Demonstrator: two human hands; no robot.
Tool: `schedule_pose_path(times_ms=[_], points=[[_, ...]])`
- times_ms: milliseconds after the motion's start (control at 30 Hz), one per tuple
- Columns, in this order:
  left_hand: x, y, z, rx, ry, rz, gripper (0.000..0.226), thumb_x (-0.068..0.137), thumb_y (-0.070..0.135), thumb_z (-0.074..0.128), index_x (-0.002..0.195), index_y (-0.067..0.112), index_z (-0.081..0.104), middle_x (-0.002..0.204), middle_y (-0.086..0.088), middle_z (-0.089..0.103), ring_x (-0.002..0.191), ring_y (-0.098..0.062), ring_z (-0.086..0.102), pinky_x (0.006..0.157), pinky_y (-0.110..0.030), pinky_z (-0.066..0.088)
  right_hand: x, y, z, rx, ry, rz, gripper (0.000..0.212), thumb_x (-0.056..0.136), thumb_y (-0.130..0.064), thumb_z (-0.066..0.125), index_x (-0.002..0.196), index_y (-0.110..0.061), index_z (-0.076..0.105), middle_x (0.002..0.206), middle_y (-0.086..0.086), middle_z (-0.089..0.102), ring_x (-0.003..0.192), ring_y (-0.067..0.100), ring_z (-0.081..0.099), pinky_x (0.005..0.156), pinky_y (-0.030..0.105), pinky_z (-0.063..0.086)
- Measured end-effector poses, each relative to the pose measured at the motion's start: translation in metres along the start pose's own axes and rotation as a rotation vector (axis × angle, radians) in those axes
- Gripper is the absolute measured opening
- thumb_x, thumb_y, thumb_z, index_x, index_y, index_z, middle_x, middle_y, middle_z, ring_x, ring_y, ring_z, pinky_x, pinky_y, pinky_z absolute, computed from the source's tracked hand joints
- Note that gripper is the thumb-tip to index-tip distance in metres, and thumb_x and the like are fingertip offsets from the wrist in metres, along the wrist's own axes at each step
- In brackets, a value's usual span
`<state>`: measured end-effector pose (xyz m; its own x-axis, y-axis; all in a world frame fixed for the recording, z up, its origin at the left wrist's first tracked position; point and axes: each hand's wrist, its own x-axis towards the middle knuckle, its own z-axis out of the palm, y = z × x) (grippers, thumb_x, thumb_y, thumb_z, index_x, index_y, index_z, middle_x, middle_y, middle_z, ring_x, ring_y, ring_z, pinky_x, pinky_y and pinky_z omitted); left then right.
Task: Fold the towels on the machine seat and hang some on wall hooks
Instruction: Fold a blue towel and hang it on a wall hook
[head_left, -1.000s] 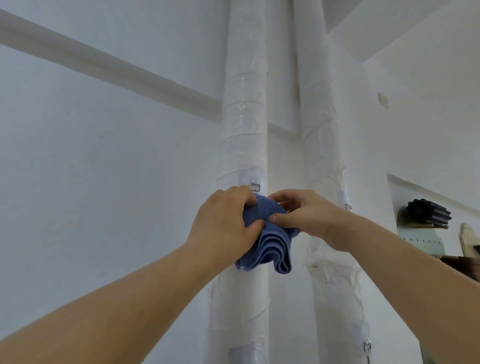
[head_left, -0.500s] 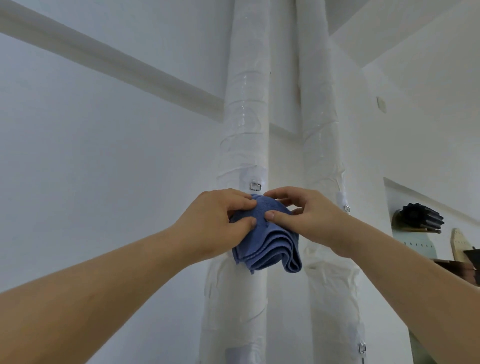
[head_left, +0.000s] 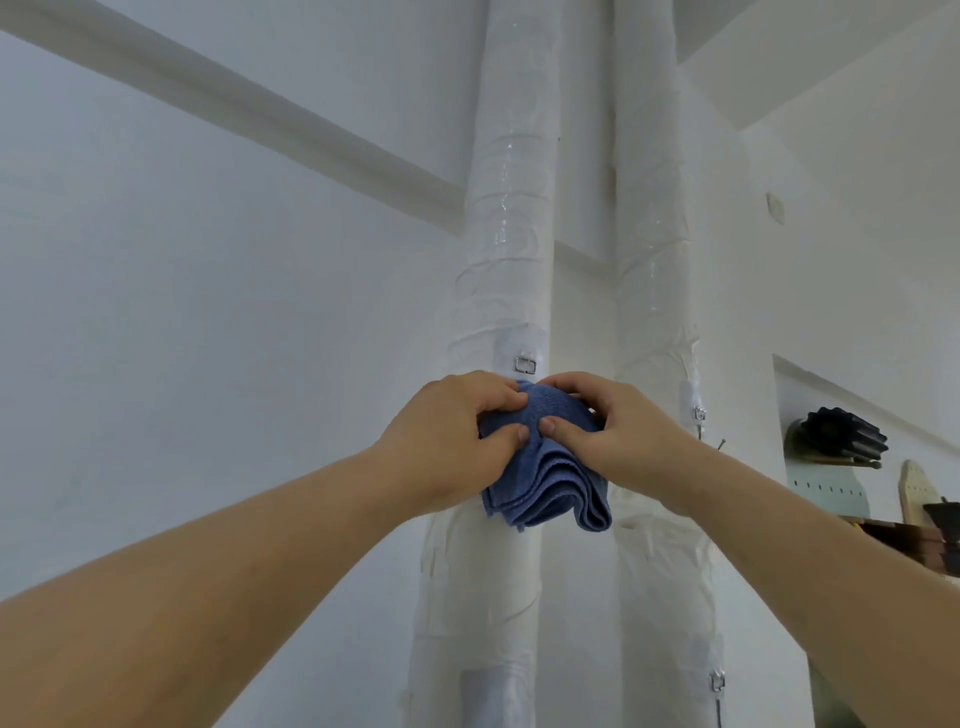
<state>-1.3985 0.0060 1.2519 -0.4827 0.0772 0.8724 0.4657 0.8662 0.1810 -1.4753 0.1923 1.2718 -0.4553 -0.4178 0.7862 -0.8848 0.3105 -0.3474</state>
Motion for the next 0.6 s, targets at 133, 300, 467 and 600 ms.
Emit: schedule_pose_path(times_ms=[133, 300, 467, 600], points=[[0.006, 0.017, -0.017, 0.13, -0.09, -0.025, 0.03, 0.096, 0.032, 0.062, 0.125, 0.027, 0.07, 0.123, 0.01, 0.069, 0.111, -0.013, 0.064, 0.1, -0.037, 0.053, 0.004, -0.021, -0.016, -0.022, -0.073, 0.106, 0.031, 0.094, -0.025, 0.069, 0.122, -0.036, 0.068, 0.113, -0.007, 0.071, 0.1, 0.012, 0.07, 0.089, 0.031, 0.059], [0.002, 0.032, -0.028, 0.145, -0.046, -0.061, 0.027, 0.1, 0.026, 0.052, 0.115, 0.025, 0.074, 0.11, 0.004, 0.074, 0.102, -0.017, 0.066, 0.092, -0.04, 0.056, 0.01, -0.034, -0.014, -0.106, -0.087, 0.123, 0.036, 0.092, -0.017, 0.062, 0.125, -0.029, 0.068, 0.11, -0.004, 0.073, 0.102, 0.014, 0.07, 0.097, 0.039, 0.058], [-0.009, 0.04, -0.035, 0.114, -0.027, -0.065, 0.026, 0.099, 0.024, 0.051, 0.113, 0.026, 0.074, 0.11, 0.005, 0.075, 0.101, -0.015, 0.066, 0.093, -0.037, 0.055, 0.008, -0.038, -0.016, -0.122, -0.024, 0.114, 0.04, 0.092, -0.017, 0.06, 0.131, -0.027, 0.065, 0.127, -0.004, 0.069, 0.119, 0.012, 0.062, 0.103, 0.031, 0.049], [-0.017, 0.042, -0.044, 0.147, -0.015, -0.065, 0.024, 0.098, 0.023, 0.054, 0.112, 0.021, 0.073, 0.112, 0.002, 0.074, 0.104, -0.018, 0.066, 0.093, -0.038, 0.056, 0.001, -0.043, -0.021, -0.206, 0.048, 0.062, 0.035, 0.093, -0.019, 0.06, 0.126, -0.026, 0.069, 0.127, -0.005, 0.068, 0.124, 0.012, 0.059, 0.1, 0.028, 0.044]])
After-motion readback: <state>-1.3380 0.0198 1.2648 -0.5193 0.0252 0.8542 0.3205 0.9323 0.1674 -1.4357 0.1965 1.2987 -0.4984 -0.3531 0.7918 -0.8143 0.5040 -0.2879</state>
